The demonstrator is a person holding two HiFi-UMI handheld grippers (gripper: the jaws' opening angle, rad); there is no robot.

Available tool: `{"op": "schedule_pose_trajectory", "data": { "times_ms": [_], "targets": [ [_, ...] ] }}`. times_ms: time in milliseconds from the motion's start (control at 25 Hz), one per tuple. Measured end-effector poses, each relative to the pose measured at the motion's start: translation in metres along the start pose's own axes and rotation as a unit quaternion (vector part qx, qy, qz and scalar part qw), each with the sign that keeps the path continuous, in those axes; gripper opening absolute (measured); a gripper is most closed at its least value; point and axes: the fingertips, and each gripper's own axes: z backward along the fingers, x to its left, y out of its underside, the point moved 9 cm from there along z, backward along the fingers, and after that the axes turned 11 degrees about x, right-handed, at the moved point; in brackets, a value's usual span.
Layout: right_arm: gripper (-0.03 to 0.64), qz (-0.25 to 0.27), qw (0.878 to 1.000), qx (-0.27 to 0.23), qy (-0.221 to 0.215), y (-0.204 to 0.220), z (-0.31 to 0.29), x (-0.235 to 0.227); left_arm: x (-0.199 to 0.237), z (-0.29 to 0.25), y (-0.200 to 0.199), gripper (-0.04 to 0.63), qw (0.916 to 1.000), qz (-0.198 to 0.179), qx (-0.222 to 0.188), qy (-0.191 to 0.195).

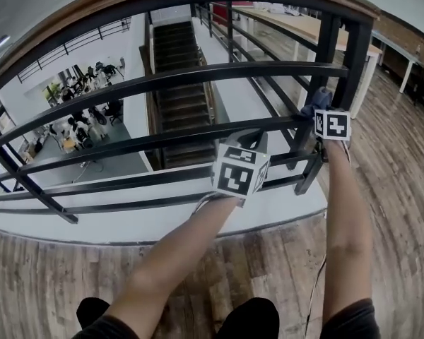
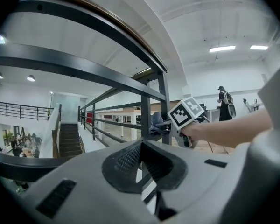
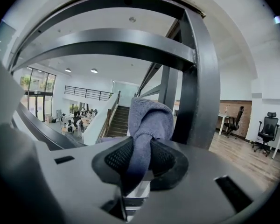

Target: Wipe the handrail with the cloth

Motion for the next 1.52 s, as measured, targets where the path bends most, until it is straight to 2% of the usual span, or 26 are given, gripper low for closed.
{"op": "schedule_pose_trajectory", "data": {
  "times_ms": [160,280,440,520,640,800,920,1080,1200,1360,1440,1520],
  "targets": [
    [0.097,0.006,1.000,0.001,0.020,-0.010,-0.004,-0.004,0.018,0.014,0.006,-0.002,1.0000,-0.002,-0.003,-0.009],
    [0.097,0.011,0.998,-0.050,0.025,-0.011,0.011,0.021,0.038,0.040,0.016,-0.002,0.9998,0.001,-0.014,-0.016],
    [0.097,0.017,0.991,-0.129,-0.019,-0.007,0.048,0.090,0.076,0.083,0.039,-0.002,0.9989,0.015,-0.033,-0.029],
    [0.097,0.021,0.985,-0.166,-0.041,0.002,0.074,0.134,0.100,0.105,0.058,-0.002,0.9979,0.017,-0.044,-0.043],
    [0.097,0.016,0.979,-0.189,-0.080,0.033,0.101,0.208,0.141,0.139,0.103,-0.002,0.9947,-0.007,-0.059,-0.084],
    [0.097,0.015,0.972,-0.191,-0.139,0.072,0.110,0.327,0.206,0.189,0.169,-0.002,0.9914,0.003,-0.039,-0.125],
    [0.097,0.032,0.965,-0.190,-0.177,0.083,0.109,0.420,0.254,0.230,0.201,-0.002,0.9870,0.004,-0.033,-0.157],
    [0.097,0.050,0.955,-0.176,-0.233,0.088,0.106,0.547,0.312,0.296,0.236,-0.002,0.9816,0.007,-0.054,-0.183],
    [0.097,0.049,0.944,-0.180,-0.272,0.089,0.116,0.647,0.357,0.343,0.259,-0.002,0.9724,0.016,-0.082,-0.218],
    [0.097,0.026,0.928,-0.189,-0.320,0.079,0.077,0.749,0.429,0.345,0.291,-0.002,0.9616,0.045,-0.082,-0.258],
    [0.097,0.017,0.922,-0.187,-0.338,0.068,0.035,0.777,0.466,0.326,0.305,-0.002,0.9551,0.039,-0.073,-0.285],
    [0.097,0.032,0.919,-0.177,-0.350,0.056,-0.014,0.796,0.501,0.296,0.314,-0.002,0.9494,0.028,-0.062,-0.307]
  ]
}}
